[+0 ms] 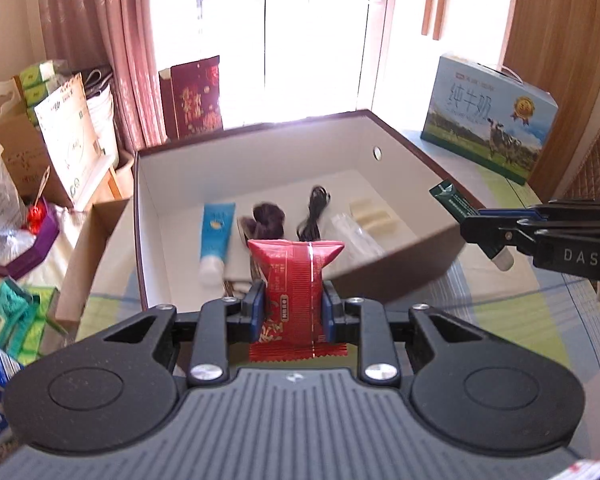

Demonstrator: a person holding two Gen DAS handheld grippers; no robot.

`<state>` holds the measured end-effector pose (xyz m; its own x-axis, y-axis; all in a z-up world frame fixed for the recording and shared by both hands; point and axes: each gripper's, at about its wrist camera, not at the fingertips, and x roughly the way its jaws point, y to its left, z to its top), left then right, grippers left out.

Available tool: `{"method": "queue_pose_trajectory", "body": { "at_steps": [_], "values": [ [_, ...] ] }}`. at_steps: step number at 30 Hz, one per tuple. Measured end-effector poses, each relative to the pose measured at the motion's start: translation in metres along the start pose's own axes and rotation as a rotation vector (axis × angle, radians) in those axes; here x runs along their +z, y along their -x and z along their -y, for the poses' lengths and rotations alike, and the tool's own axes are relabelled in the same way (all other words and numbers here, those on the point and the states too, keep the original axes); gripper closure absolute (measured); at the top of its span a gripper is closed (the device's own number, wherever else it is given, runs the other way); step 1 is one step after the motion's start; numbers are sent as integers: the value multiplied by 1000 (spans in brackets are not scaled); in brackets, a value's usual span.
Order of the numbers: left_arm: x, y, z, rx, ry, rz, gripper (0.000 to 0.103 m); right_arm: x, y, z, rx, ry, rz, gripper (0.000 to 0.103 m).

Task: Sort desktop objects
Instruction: 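Lift and carry the red candy and green tube over the box with both tools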

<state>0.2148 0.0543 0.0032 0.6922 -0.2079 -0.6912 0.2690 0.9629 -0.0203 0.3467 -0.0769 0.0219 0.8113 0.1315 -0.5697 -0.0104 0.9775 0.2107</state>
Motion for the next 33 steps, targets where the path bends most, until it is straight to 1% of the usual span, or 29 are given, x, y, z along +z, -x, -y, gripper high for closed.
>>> {"method": "queue_pose_trajectory", "body": {
  "at_steps": [3, 6, 11, 19, 22, 26, 33],
  "values": [
    [22, -13, -7, 3, -10, 14, 80, 20, -19, 7, 2, -17, 2, 90],
    [41, -32, -15, 3, -19, 12, 80, 36, -43, 16, 8, -36, -15, 90],
    [68, -75, -31, -6, -22, -34, 80, 61, -91, 32, 0, -75, -68, 90],
    [99, -147, -46, 25, -59, -126, 80, 92, -167, 66, -86, -132, -174, 90],
    [105, -177, -51, 38, -53, -171, 80, 97, -187, 75, -125, -135, -221, 90],
    [105, -209, -57, 35, -46, -229, 80, 95, -211, 71, -173, -69, -278, 90],
    [103, -245, -65, 56, -17, -290, 79, 86, -229, 71, -187, -33, -320, 90]
  ]
}}
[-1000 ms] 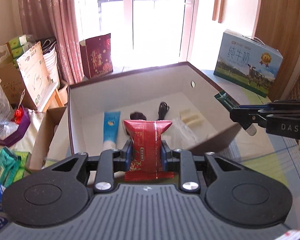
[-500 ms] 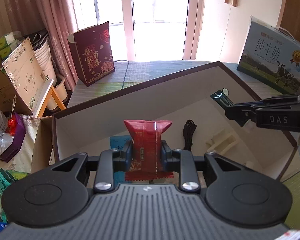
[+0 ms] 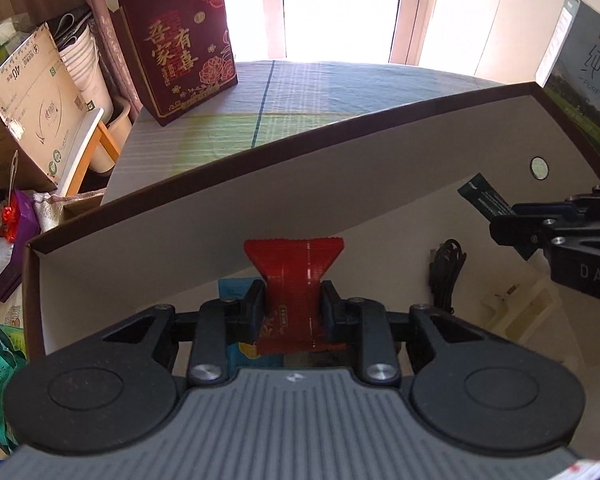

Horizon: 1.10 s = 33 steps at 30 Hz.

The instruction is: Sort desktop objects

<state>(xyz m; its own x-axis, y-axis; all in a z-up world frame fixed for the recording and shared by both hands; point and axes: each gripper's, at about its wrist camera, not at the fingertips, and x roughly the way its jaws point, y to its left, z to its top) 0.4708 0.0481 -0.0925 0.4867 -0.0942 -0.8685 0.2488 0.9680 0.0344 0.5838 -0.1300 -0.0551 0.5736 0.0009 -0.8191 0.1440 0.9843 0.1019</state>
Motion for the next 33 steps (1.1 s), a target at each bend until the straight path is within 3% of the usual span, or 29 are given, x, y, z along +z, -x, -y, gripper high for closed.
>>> {"method": "queue_pose_trajectory", "body": {
  "at_steps": [4, 13, 15, 17, 25, 27, 29, 33],
  "values": [
    [2, -8, 1, -11, 2, -10, 78, 0, -3, 4, 3, 0, -8, 90],
    [0, -7, 8, -7, -13, 6, 47, 3, 3, 11, -4, 8, 31, 88],
    [-1, -4, 9, 1, -19, 15, 41, 4, 6, 9, -9, 29, 49, 72],
    [-1, 0, 10, 6, -25, 24, 38, 2, 11, 6, 9, 46, 63, 62],
    [-8, 32, 7, 16, -22, 84, 28, -18, 34, -7, 55, 107, 88, 36],
    [-10, 41, 5, 20, -12, 99, 25, -23, 43, -9, 29, 105, 108, 14],
    [-14, 50, 4, 26, -1, 110, 23, -26, 52, -11, 22, 108, 120, 3],
    [-25, 70, 5, 61, 10, 142, 17, -36, 71, -11, 48, 83, 143, 2]
  ]
}}
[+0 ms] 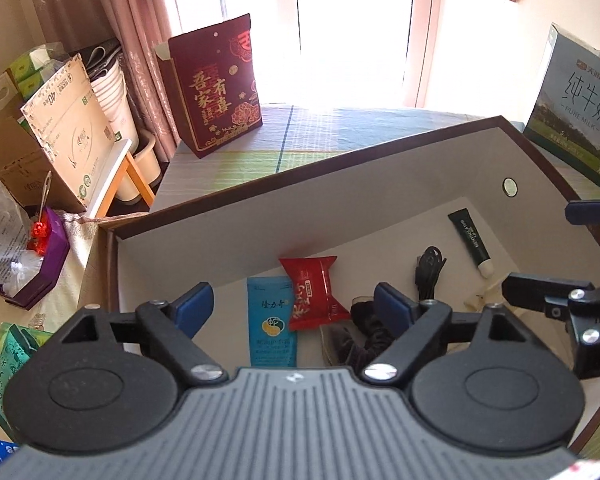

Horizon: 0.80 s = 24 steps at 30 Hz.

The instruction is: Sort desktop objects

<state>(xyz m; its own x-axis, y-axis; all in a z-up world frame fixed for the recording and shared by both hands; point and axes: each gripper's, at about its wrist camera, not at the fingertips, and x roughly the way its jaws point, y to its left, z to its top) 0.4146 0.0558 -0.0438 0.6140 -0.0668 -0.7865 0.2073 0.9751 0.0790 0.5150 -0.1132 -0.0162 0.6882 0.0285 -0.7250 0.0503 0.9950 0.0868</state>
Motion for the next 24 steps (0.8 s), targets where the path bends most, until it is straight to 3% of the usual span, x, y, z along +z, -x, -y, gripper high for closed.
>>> {"method": "queue_pose_trajectory", "body": {
  "at_steps": [6, 16, 24],
  "values": [
    [-17, 38, 5, 17, 12, 46, 12, -20, 29, -3, 40, -59, 10, 2],
    [-52, 105, 15, 60, 56, 138, 8, -46, 69, -21, -11, -41, -5, 2],
    [-84, 154, 29, 73, 84, 144, 8, -70, 104, -30, -19, -80, 0, 2]
  ]
}}
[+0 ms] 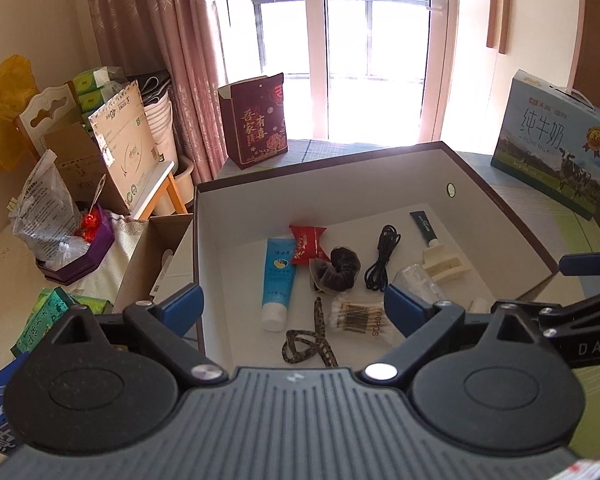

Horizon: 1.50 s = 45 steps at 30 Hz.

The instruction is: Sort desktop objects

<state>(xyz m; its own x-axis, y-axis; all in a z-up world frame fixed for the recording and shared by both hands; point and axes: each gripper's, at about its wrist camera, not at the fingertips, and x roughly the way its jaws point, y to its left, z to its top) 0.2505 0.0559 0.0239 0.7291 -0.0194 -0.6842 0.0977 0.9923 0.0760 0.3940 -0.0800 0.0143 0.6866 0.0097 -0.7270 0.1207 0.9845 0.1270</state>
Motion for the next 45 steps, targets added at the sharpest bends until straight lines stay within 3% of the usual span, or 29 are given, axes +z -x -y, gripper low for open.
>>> {"method": "queue_pose_trajectory", "body": {
  "at_steps": [24, 45],
  "values": [
    [-63, 117, 32, 9, 76, 30, 8, -67, 93, -11, 45, 25, 49, 2],
    [-109, 149, 63, 10, 56, -10, 8, -107, 124, -3, 29, 82, 52, 2]
  ]
}}
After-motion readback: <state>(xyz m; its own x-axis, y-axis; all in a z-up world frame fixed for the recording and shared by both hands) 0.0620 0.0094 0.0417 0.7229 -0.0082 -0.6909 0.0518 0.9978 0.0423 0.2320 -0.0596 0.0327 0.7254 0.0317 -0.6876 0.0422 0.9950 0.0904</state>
